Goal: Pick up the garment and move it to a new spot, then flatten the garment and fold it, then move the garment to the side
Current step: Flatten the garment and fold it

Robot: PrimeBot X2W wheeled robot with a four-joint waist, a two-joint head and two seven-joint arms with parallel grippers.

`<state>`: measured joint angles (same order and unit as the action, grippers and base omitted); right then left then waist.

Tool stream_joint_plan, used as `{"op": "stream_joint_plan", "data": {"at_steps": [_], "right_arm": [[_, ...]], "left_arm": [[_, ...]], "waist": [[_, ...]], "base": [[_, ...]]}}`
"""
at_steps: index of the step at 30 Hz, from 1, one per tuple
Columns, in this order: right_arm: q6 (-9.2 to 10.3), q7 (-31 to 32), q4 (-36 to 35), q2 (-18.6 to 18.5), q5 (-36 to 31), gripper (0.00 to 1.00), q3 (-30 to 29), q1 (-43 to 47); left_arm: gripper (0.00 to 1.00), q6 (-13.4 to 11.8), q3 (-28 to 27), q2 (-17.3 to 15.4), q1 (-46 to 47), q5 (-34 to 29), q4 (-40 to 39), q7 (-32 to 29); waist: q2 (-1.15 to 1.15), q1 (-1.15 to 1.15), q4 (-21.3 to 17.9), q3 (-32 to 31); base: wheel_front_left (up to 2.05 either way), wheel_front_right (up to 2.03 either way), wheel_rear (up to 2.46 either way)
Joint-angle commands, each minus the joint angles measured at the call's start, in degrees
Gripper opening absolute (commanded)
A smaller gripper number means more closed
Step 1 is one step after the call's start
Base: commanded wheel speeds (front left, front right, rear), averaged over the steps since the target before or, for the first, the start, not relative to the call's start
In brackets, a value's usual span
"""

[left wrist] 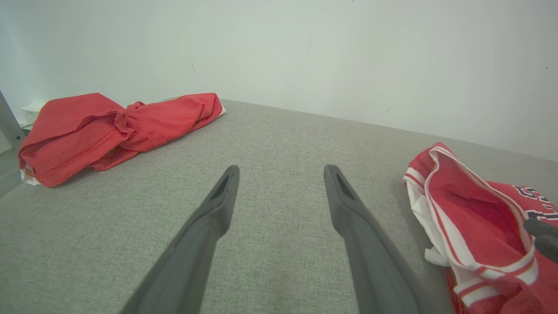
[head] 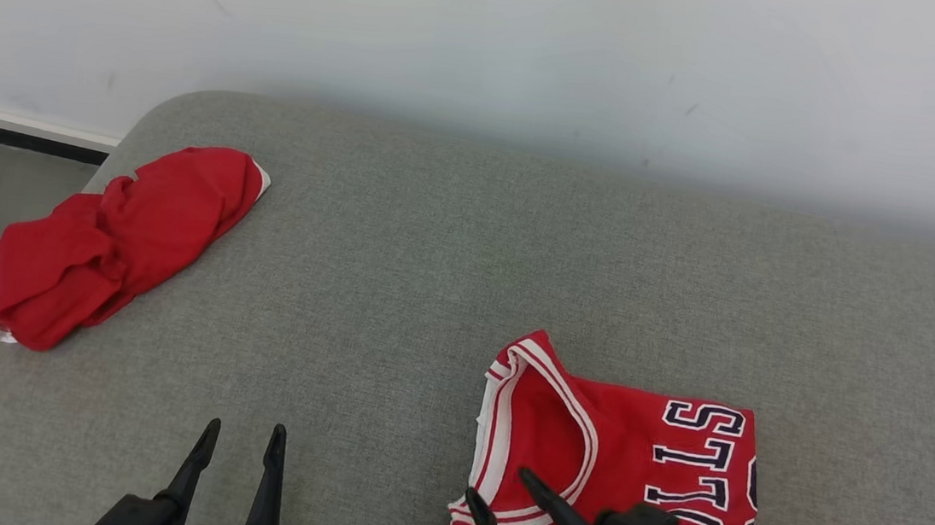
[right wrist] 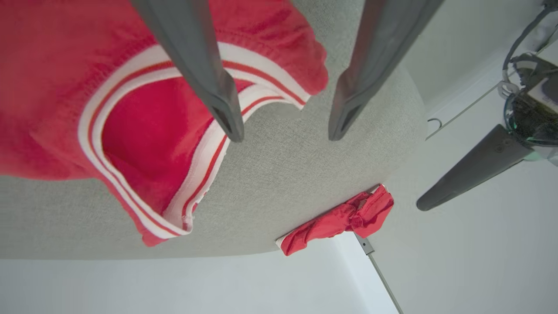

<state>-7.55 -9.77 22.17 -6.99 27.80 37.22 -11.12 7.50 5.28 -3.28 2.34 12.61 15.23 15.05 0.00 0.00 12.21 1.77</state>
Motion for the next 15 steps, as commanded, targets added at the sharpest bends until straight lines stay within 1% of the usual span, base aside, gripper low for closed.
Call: {"op": "stream_joint_plan", "data": {"at_steps": [1, 3, 7, 11, 15], "right_arm": [[0.13, -1.5, 0.0, -0.4, 0.6, 1.0, -0.5, -0.5], [0.13, -3.2, -0.1, -1.1, 0.6, 1.0, -1.9, -0.8], [0.13, -4.9, -1.2, -1.7, -1.0, 1.0, -6.7, 0.0], [0.13, -5.4, -3.5, -2.3, -3.6, 1.0, -12.4, 1.9], [0.13, -5.4, -6.7, -1.9, -6.1, 1.0, -18.5, 4.7]], "left_arm": [[1.0, -0.1, -0.2, 0.1, 0.1, -0.1, 0.0, 0.2], [1.0, -0.1, -0.5, 0.1, -0.3, -0.3, -0.2, 0.2], [1.0, -0.1, -1.2, 0.0, -1.2, -0.6, -0.6, 0.2], [1.0, -0.1, -2.0, -0.3, -1.9, -0.9, -1.2, 0.2], [1.0, -0.1, -3.2, -0.6, -2.7, -1.4, -1.9, 0.2]], "waist": [[0.0, 0.0, -0.4, -0.2], [0.0, 0.0, -0.9, -0.5], [0.0, 0.0, -2.2, -1.1], [0.0, 0.0, -3.8, -1.8], [0.0, 0.0, -5.6, -2.6]], "base": [[0.0, 0.0, 0.0], [0.0, 0.0, 0.0], [0.0, 0.0, 0.0], [0.0, 0.0, 0.0], [0.0, 0.0, 0.0]]}}
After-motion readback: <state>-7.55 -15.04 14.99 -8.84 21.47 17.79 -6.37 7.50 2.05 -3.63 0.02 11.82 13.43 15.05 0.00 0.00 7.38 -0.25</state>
